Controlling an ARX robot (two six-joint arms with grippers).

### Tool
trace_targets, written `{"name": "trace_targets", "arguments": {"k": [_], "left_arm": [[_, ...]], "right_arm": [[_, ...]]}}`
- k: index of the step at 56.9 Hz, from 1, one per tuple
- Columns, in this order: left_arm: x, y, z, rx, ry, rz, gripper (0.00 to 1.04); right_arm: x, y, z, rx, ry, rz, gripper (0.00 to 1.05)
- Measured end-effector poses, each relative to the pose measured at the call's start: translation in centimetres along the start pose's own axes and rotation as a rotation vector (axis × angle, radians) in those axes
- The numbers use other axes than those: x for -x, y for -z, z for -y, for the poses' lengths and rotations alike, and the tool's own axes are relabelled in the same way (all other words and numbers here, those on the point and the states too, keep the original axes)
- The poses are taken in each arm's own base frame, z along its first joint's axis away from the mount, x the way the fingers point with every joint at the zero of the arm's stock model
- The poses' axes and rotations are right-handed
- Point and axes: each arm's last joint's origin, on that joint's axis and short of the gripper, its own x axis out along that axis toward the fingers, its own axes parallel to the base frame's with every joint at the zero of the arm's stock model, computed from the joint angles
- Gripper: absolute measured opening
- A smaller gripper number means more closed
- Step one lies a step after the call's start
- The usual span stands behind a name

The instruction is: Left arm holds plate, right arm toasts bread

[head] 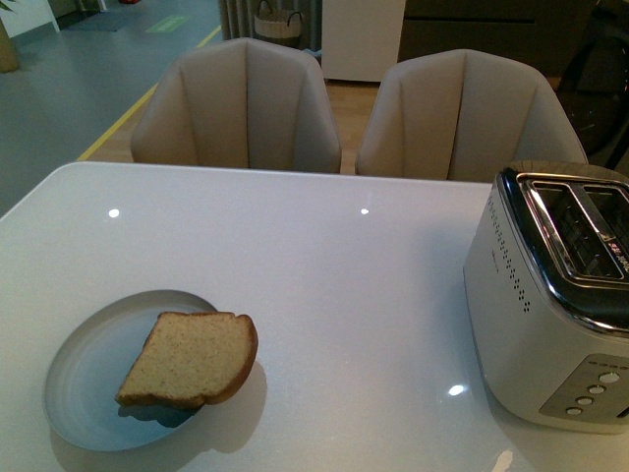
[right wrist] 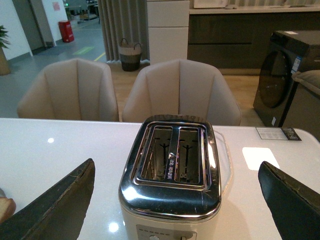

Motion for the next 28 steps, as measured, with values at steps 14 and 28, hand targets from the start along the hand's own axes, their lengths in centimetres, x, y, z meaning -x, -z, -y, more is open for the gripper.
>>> {"name": "trace_targets", "arguments": {"k": [14, 28], "left_arm": [[-0.3, -0.1, 0.3, 0.1, -0.023, -0.453, 0.97], [-8.3, 0.0, -2.1, 0.225, 0.022, -0.531, 0.97]], "right_arm": [[0.0, 0.0, 0.0, 0.0, -0.001, 0.0, 0.96], [0.0, 0.0, 0.0, 0.0, 0.0, 0.0, 0.96]]}}
